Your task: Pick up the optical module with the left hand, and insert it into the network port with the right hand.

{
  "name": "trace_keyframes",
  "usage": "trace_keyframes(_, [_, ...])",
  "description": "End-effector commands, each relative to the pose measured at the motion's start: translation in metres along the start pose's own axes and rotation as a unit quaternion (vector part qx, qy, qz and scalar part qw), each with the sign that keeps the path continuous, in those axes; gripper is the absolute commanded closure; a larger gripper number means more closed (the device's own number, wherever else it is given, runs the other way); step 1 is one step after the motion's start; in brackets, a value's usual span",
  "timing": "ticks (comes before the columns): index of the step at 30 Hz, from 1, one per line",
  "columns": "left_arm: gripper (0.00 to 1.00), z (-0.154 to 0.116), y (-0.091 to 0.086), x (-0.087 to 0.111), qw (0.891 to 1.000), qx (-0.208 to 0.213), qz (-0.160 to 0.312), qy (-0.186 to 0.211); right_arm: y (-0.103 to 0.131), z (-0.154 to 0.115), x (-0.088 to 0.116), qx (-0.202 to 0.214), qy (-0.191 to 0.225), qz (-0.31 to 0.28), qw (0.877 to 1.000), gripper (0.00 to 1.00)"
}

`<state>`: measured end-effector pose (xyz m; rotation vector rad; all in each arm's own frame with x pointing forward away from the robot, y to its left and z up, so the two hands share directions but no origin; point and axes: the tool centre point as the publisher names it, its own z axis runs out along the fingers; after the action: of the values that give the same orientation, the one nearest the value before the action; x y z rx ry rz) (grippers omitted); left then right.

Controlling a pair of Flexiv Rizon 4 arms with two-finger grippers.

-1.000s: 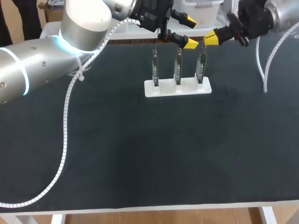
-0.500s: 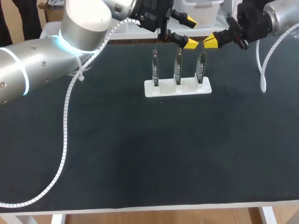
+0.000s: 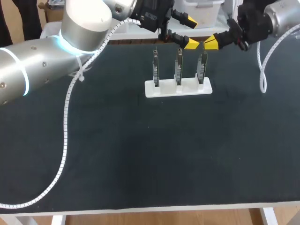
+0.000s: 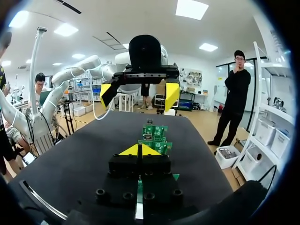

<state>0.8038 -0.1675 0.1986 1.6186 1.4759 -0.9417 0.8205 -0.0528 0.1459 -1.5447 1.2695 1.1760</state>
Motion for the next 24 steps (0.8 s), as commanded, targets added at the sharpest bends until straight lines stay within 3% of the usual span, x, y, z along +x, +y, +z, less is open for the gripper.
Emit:
trace_keyframes(1, [0.00,0.001,0.002,-0.001,1.000,0.002,-0.001,0.003,-0.004,-0.001,0.004,-0.003,-0.002,0.001,1.000,1.00])
trace_keyframes(17, [0.00,0.001,0.002,-0.001,1.000,0.002,-0.001,0.003,-0.002,0.003,0.014,-0.008,-0.008,0.015,1.000,1.00])
trace_keyframes(24, [0.00,0.001,0.002,-0.001,1.000,0.002,-0.001,0.003,-0.003,-0.002,0.007,-0.004,-0.012,0.006,1.000,1.00])
